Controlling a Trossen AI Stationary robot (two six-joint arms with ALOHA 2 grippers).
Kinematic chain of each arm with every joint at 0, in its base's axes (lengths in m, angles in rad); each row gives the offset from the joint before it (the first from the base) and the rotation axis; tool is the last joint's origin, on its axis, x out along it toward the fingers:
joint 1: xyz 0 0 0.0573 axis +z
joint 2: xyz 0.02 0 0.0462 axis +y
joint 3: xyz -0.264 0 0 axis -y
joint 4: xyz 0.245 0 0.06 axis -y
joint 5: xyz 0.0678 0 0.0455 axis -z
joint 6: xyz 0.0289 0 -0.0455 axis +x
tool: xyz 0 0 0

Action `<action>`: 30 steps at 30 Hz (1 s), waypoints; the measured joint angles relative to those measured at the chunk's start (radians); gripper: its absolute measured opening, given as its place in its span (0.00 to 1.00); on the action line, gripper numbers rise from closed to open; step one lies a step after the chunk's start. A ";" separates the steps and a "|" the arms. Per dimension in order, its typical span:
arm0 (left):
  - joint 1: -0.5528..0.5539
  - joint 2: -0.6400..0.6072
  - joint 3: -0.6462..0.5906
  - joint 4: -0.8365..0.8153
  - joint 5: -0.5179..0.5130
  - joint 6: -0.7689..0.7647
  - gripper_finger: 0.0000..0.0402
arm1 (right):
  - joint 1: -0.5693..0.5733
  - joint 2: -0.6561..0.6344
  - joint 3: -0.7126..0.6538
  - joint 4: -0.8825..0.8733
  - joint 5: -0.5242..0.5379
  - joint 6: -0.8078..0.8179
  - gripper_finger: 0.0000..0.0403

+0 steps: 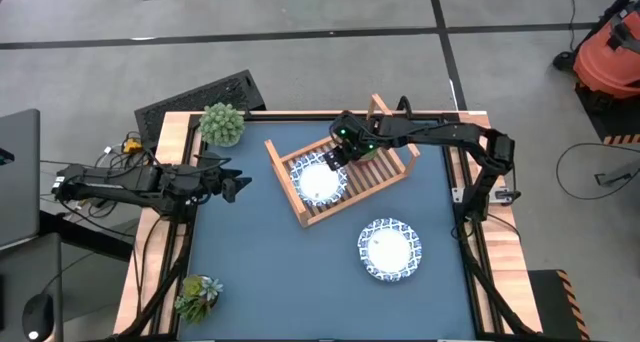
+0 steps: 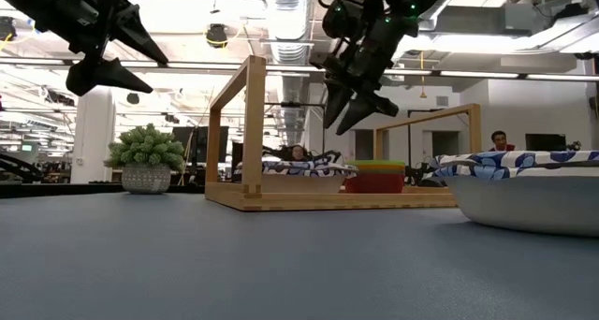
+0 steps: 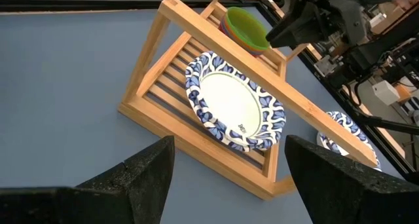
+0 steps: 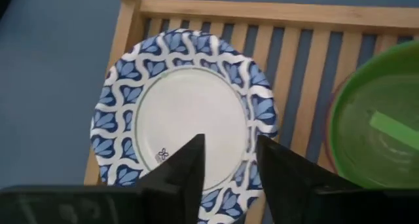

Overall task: Place and stack bowls onto a shelf
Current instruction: Stack the blue patterned bowl on top of the blue patterned bowl on the shelf

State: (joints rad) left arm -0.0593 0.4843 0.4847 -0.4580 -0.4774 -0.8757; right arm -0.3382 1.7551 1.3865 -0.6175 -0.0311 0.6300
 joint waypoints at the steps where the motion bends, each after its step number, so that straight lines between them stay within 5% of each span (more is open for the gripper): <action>1: 0.000 0.000 0.000 0.000 0.000 0.000 0.68 | -0.005 -0.007 0.000 -0.008 -0.009 0.005 0.43; 6: 0.000 0.000 0.000 0.000 0.002 -0.001 0.68 | -0.002 -0.114 0.000 -0.148 -0.050 0.000 0.45; 10: 0.000 0.000 0.000 0.000 0.001 0.006 0.68 | 0.073 -0.200 0.000 -0.381 0.053 0.018 0.42; 19: 0.000 0.000 0.000 -0.001 0.002 0.018 0.68 | 0.385 -0.272 -0.001 -0.821 0.255 0.388 0.42; 25: 0.000 0.000 0.000 -0.003 0.023 0.019 0.68 | 0.636 -0.260 -0.002 -0.748 0.246 0.431 0.42; 30: 0.000 0.000 0.000 -0.003 0.028 0.019 0.68 | 0.740 -0.211 -0.001 -0.592 0.243 0.533 0.41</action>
State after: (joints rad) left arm -0.0593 0.4843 0.4847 -0.4614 -0.4496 -0.8564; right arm 0.4023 1.5443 1.3852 -1.2090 0.2117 1.1625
